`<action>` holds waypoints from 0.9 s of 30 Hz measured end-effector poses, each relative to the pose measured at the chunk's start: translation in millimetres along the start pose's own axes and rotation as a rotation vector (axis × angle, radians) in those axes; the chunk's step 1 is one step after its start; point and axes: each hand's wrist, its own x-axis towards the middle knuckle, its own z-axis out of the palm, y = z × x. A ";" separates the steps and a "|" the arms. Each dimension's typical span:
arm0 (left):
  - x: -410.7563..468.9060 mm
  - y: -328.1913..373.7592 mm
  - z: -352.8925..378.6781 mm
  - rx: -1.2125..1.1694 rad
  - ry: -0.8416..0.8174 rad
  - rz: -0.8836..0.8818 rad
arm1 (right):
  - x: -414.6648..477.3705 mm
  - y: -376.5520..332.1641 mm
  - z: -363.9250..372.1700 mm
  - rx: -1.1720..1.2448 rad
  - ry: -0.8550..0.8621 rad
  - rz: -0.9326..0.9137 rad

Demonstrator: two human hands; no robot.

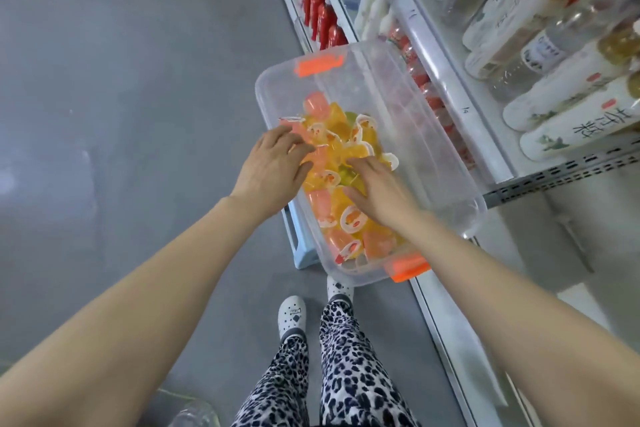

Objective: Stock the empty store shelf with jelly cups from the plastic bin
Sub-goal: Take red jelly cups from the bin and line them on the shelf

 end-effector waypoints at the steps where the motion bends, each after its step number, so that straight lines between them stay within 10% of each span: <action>1: 7.6 -6.1 -2.0 0.003 0.014 -0.037 | 11.2 -0.6 -2.1 0.000 0.011 -0.010; 14: 38.2 -26.0 -2.4 0.049 0.083 -0.112 | 95.6 -21.9 11.8 -0.043 -0.120 -0.064; 27: 114.6 6.5 28.3 0.430 -0.522 -0.254 | 53.6 67.2 -15.7 0.316 0.197 0.108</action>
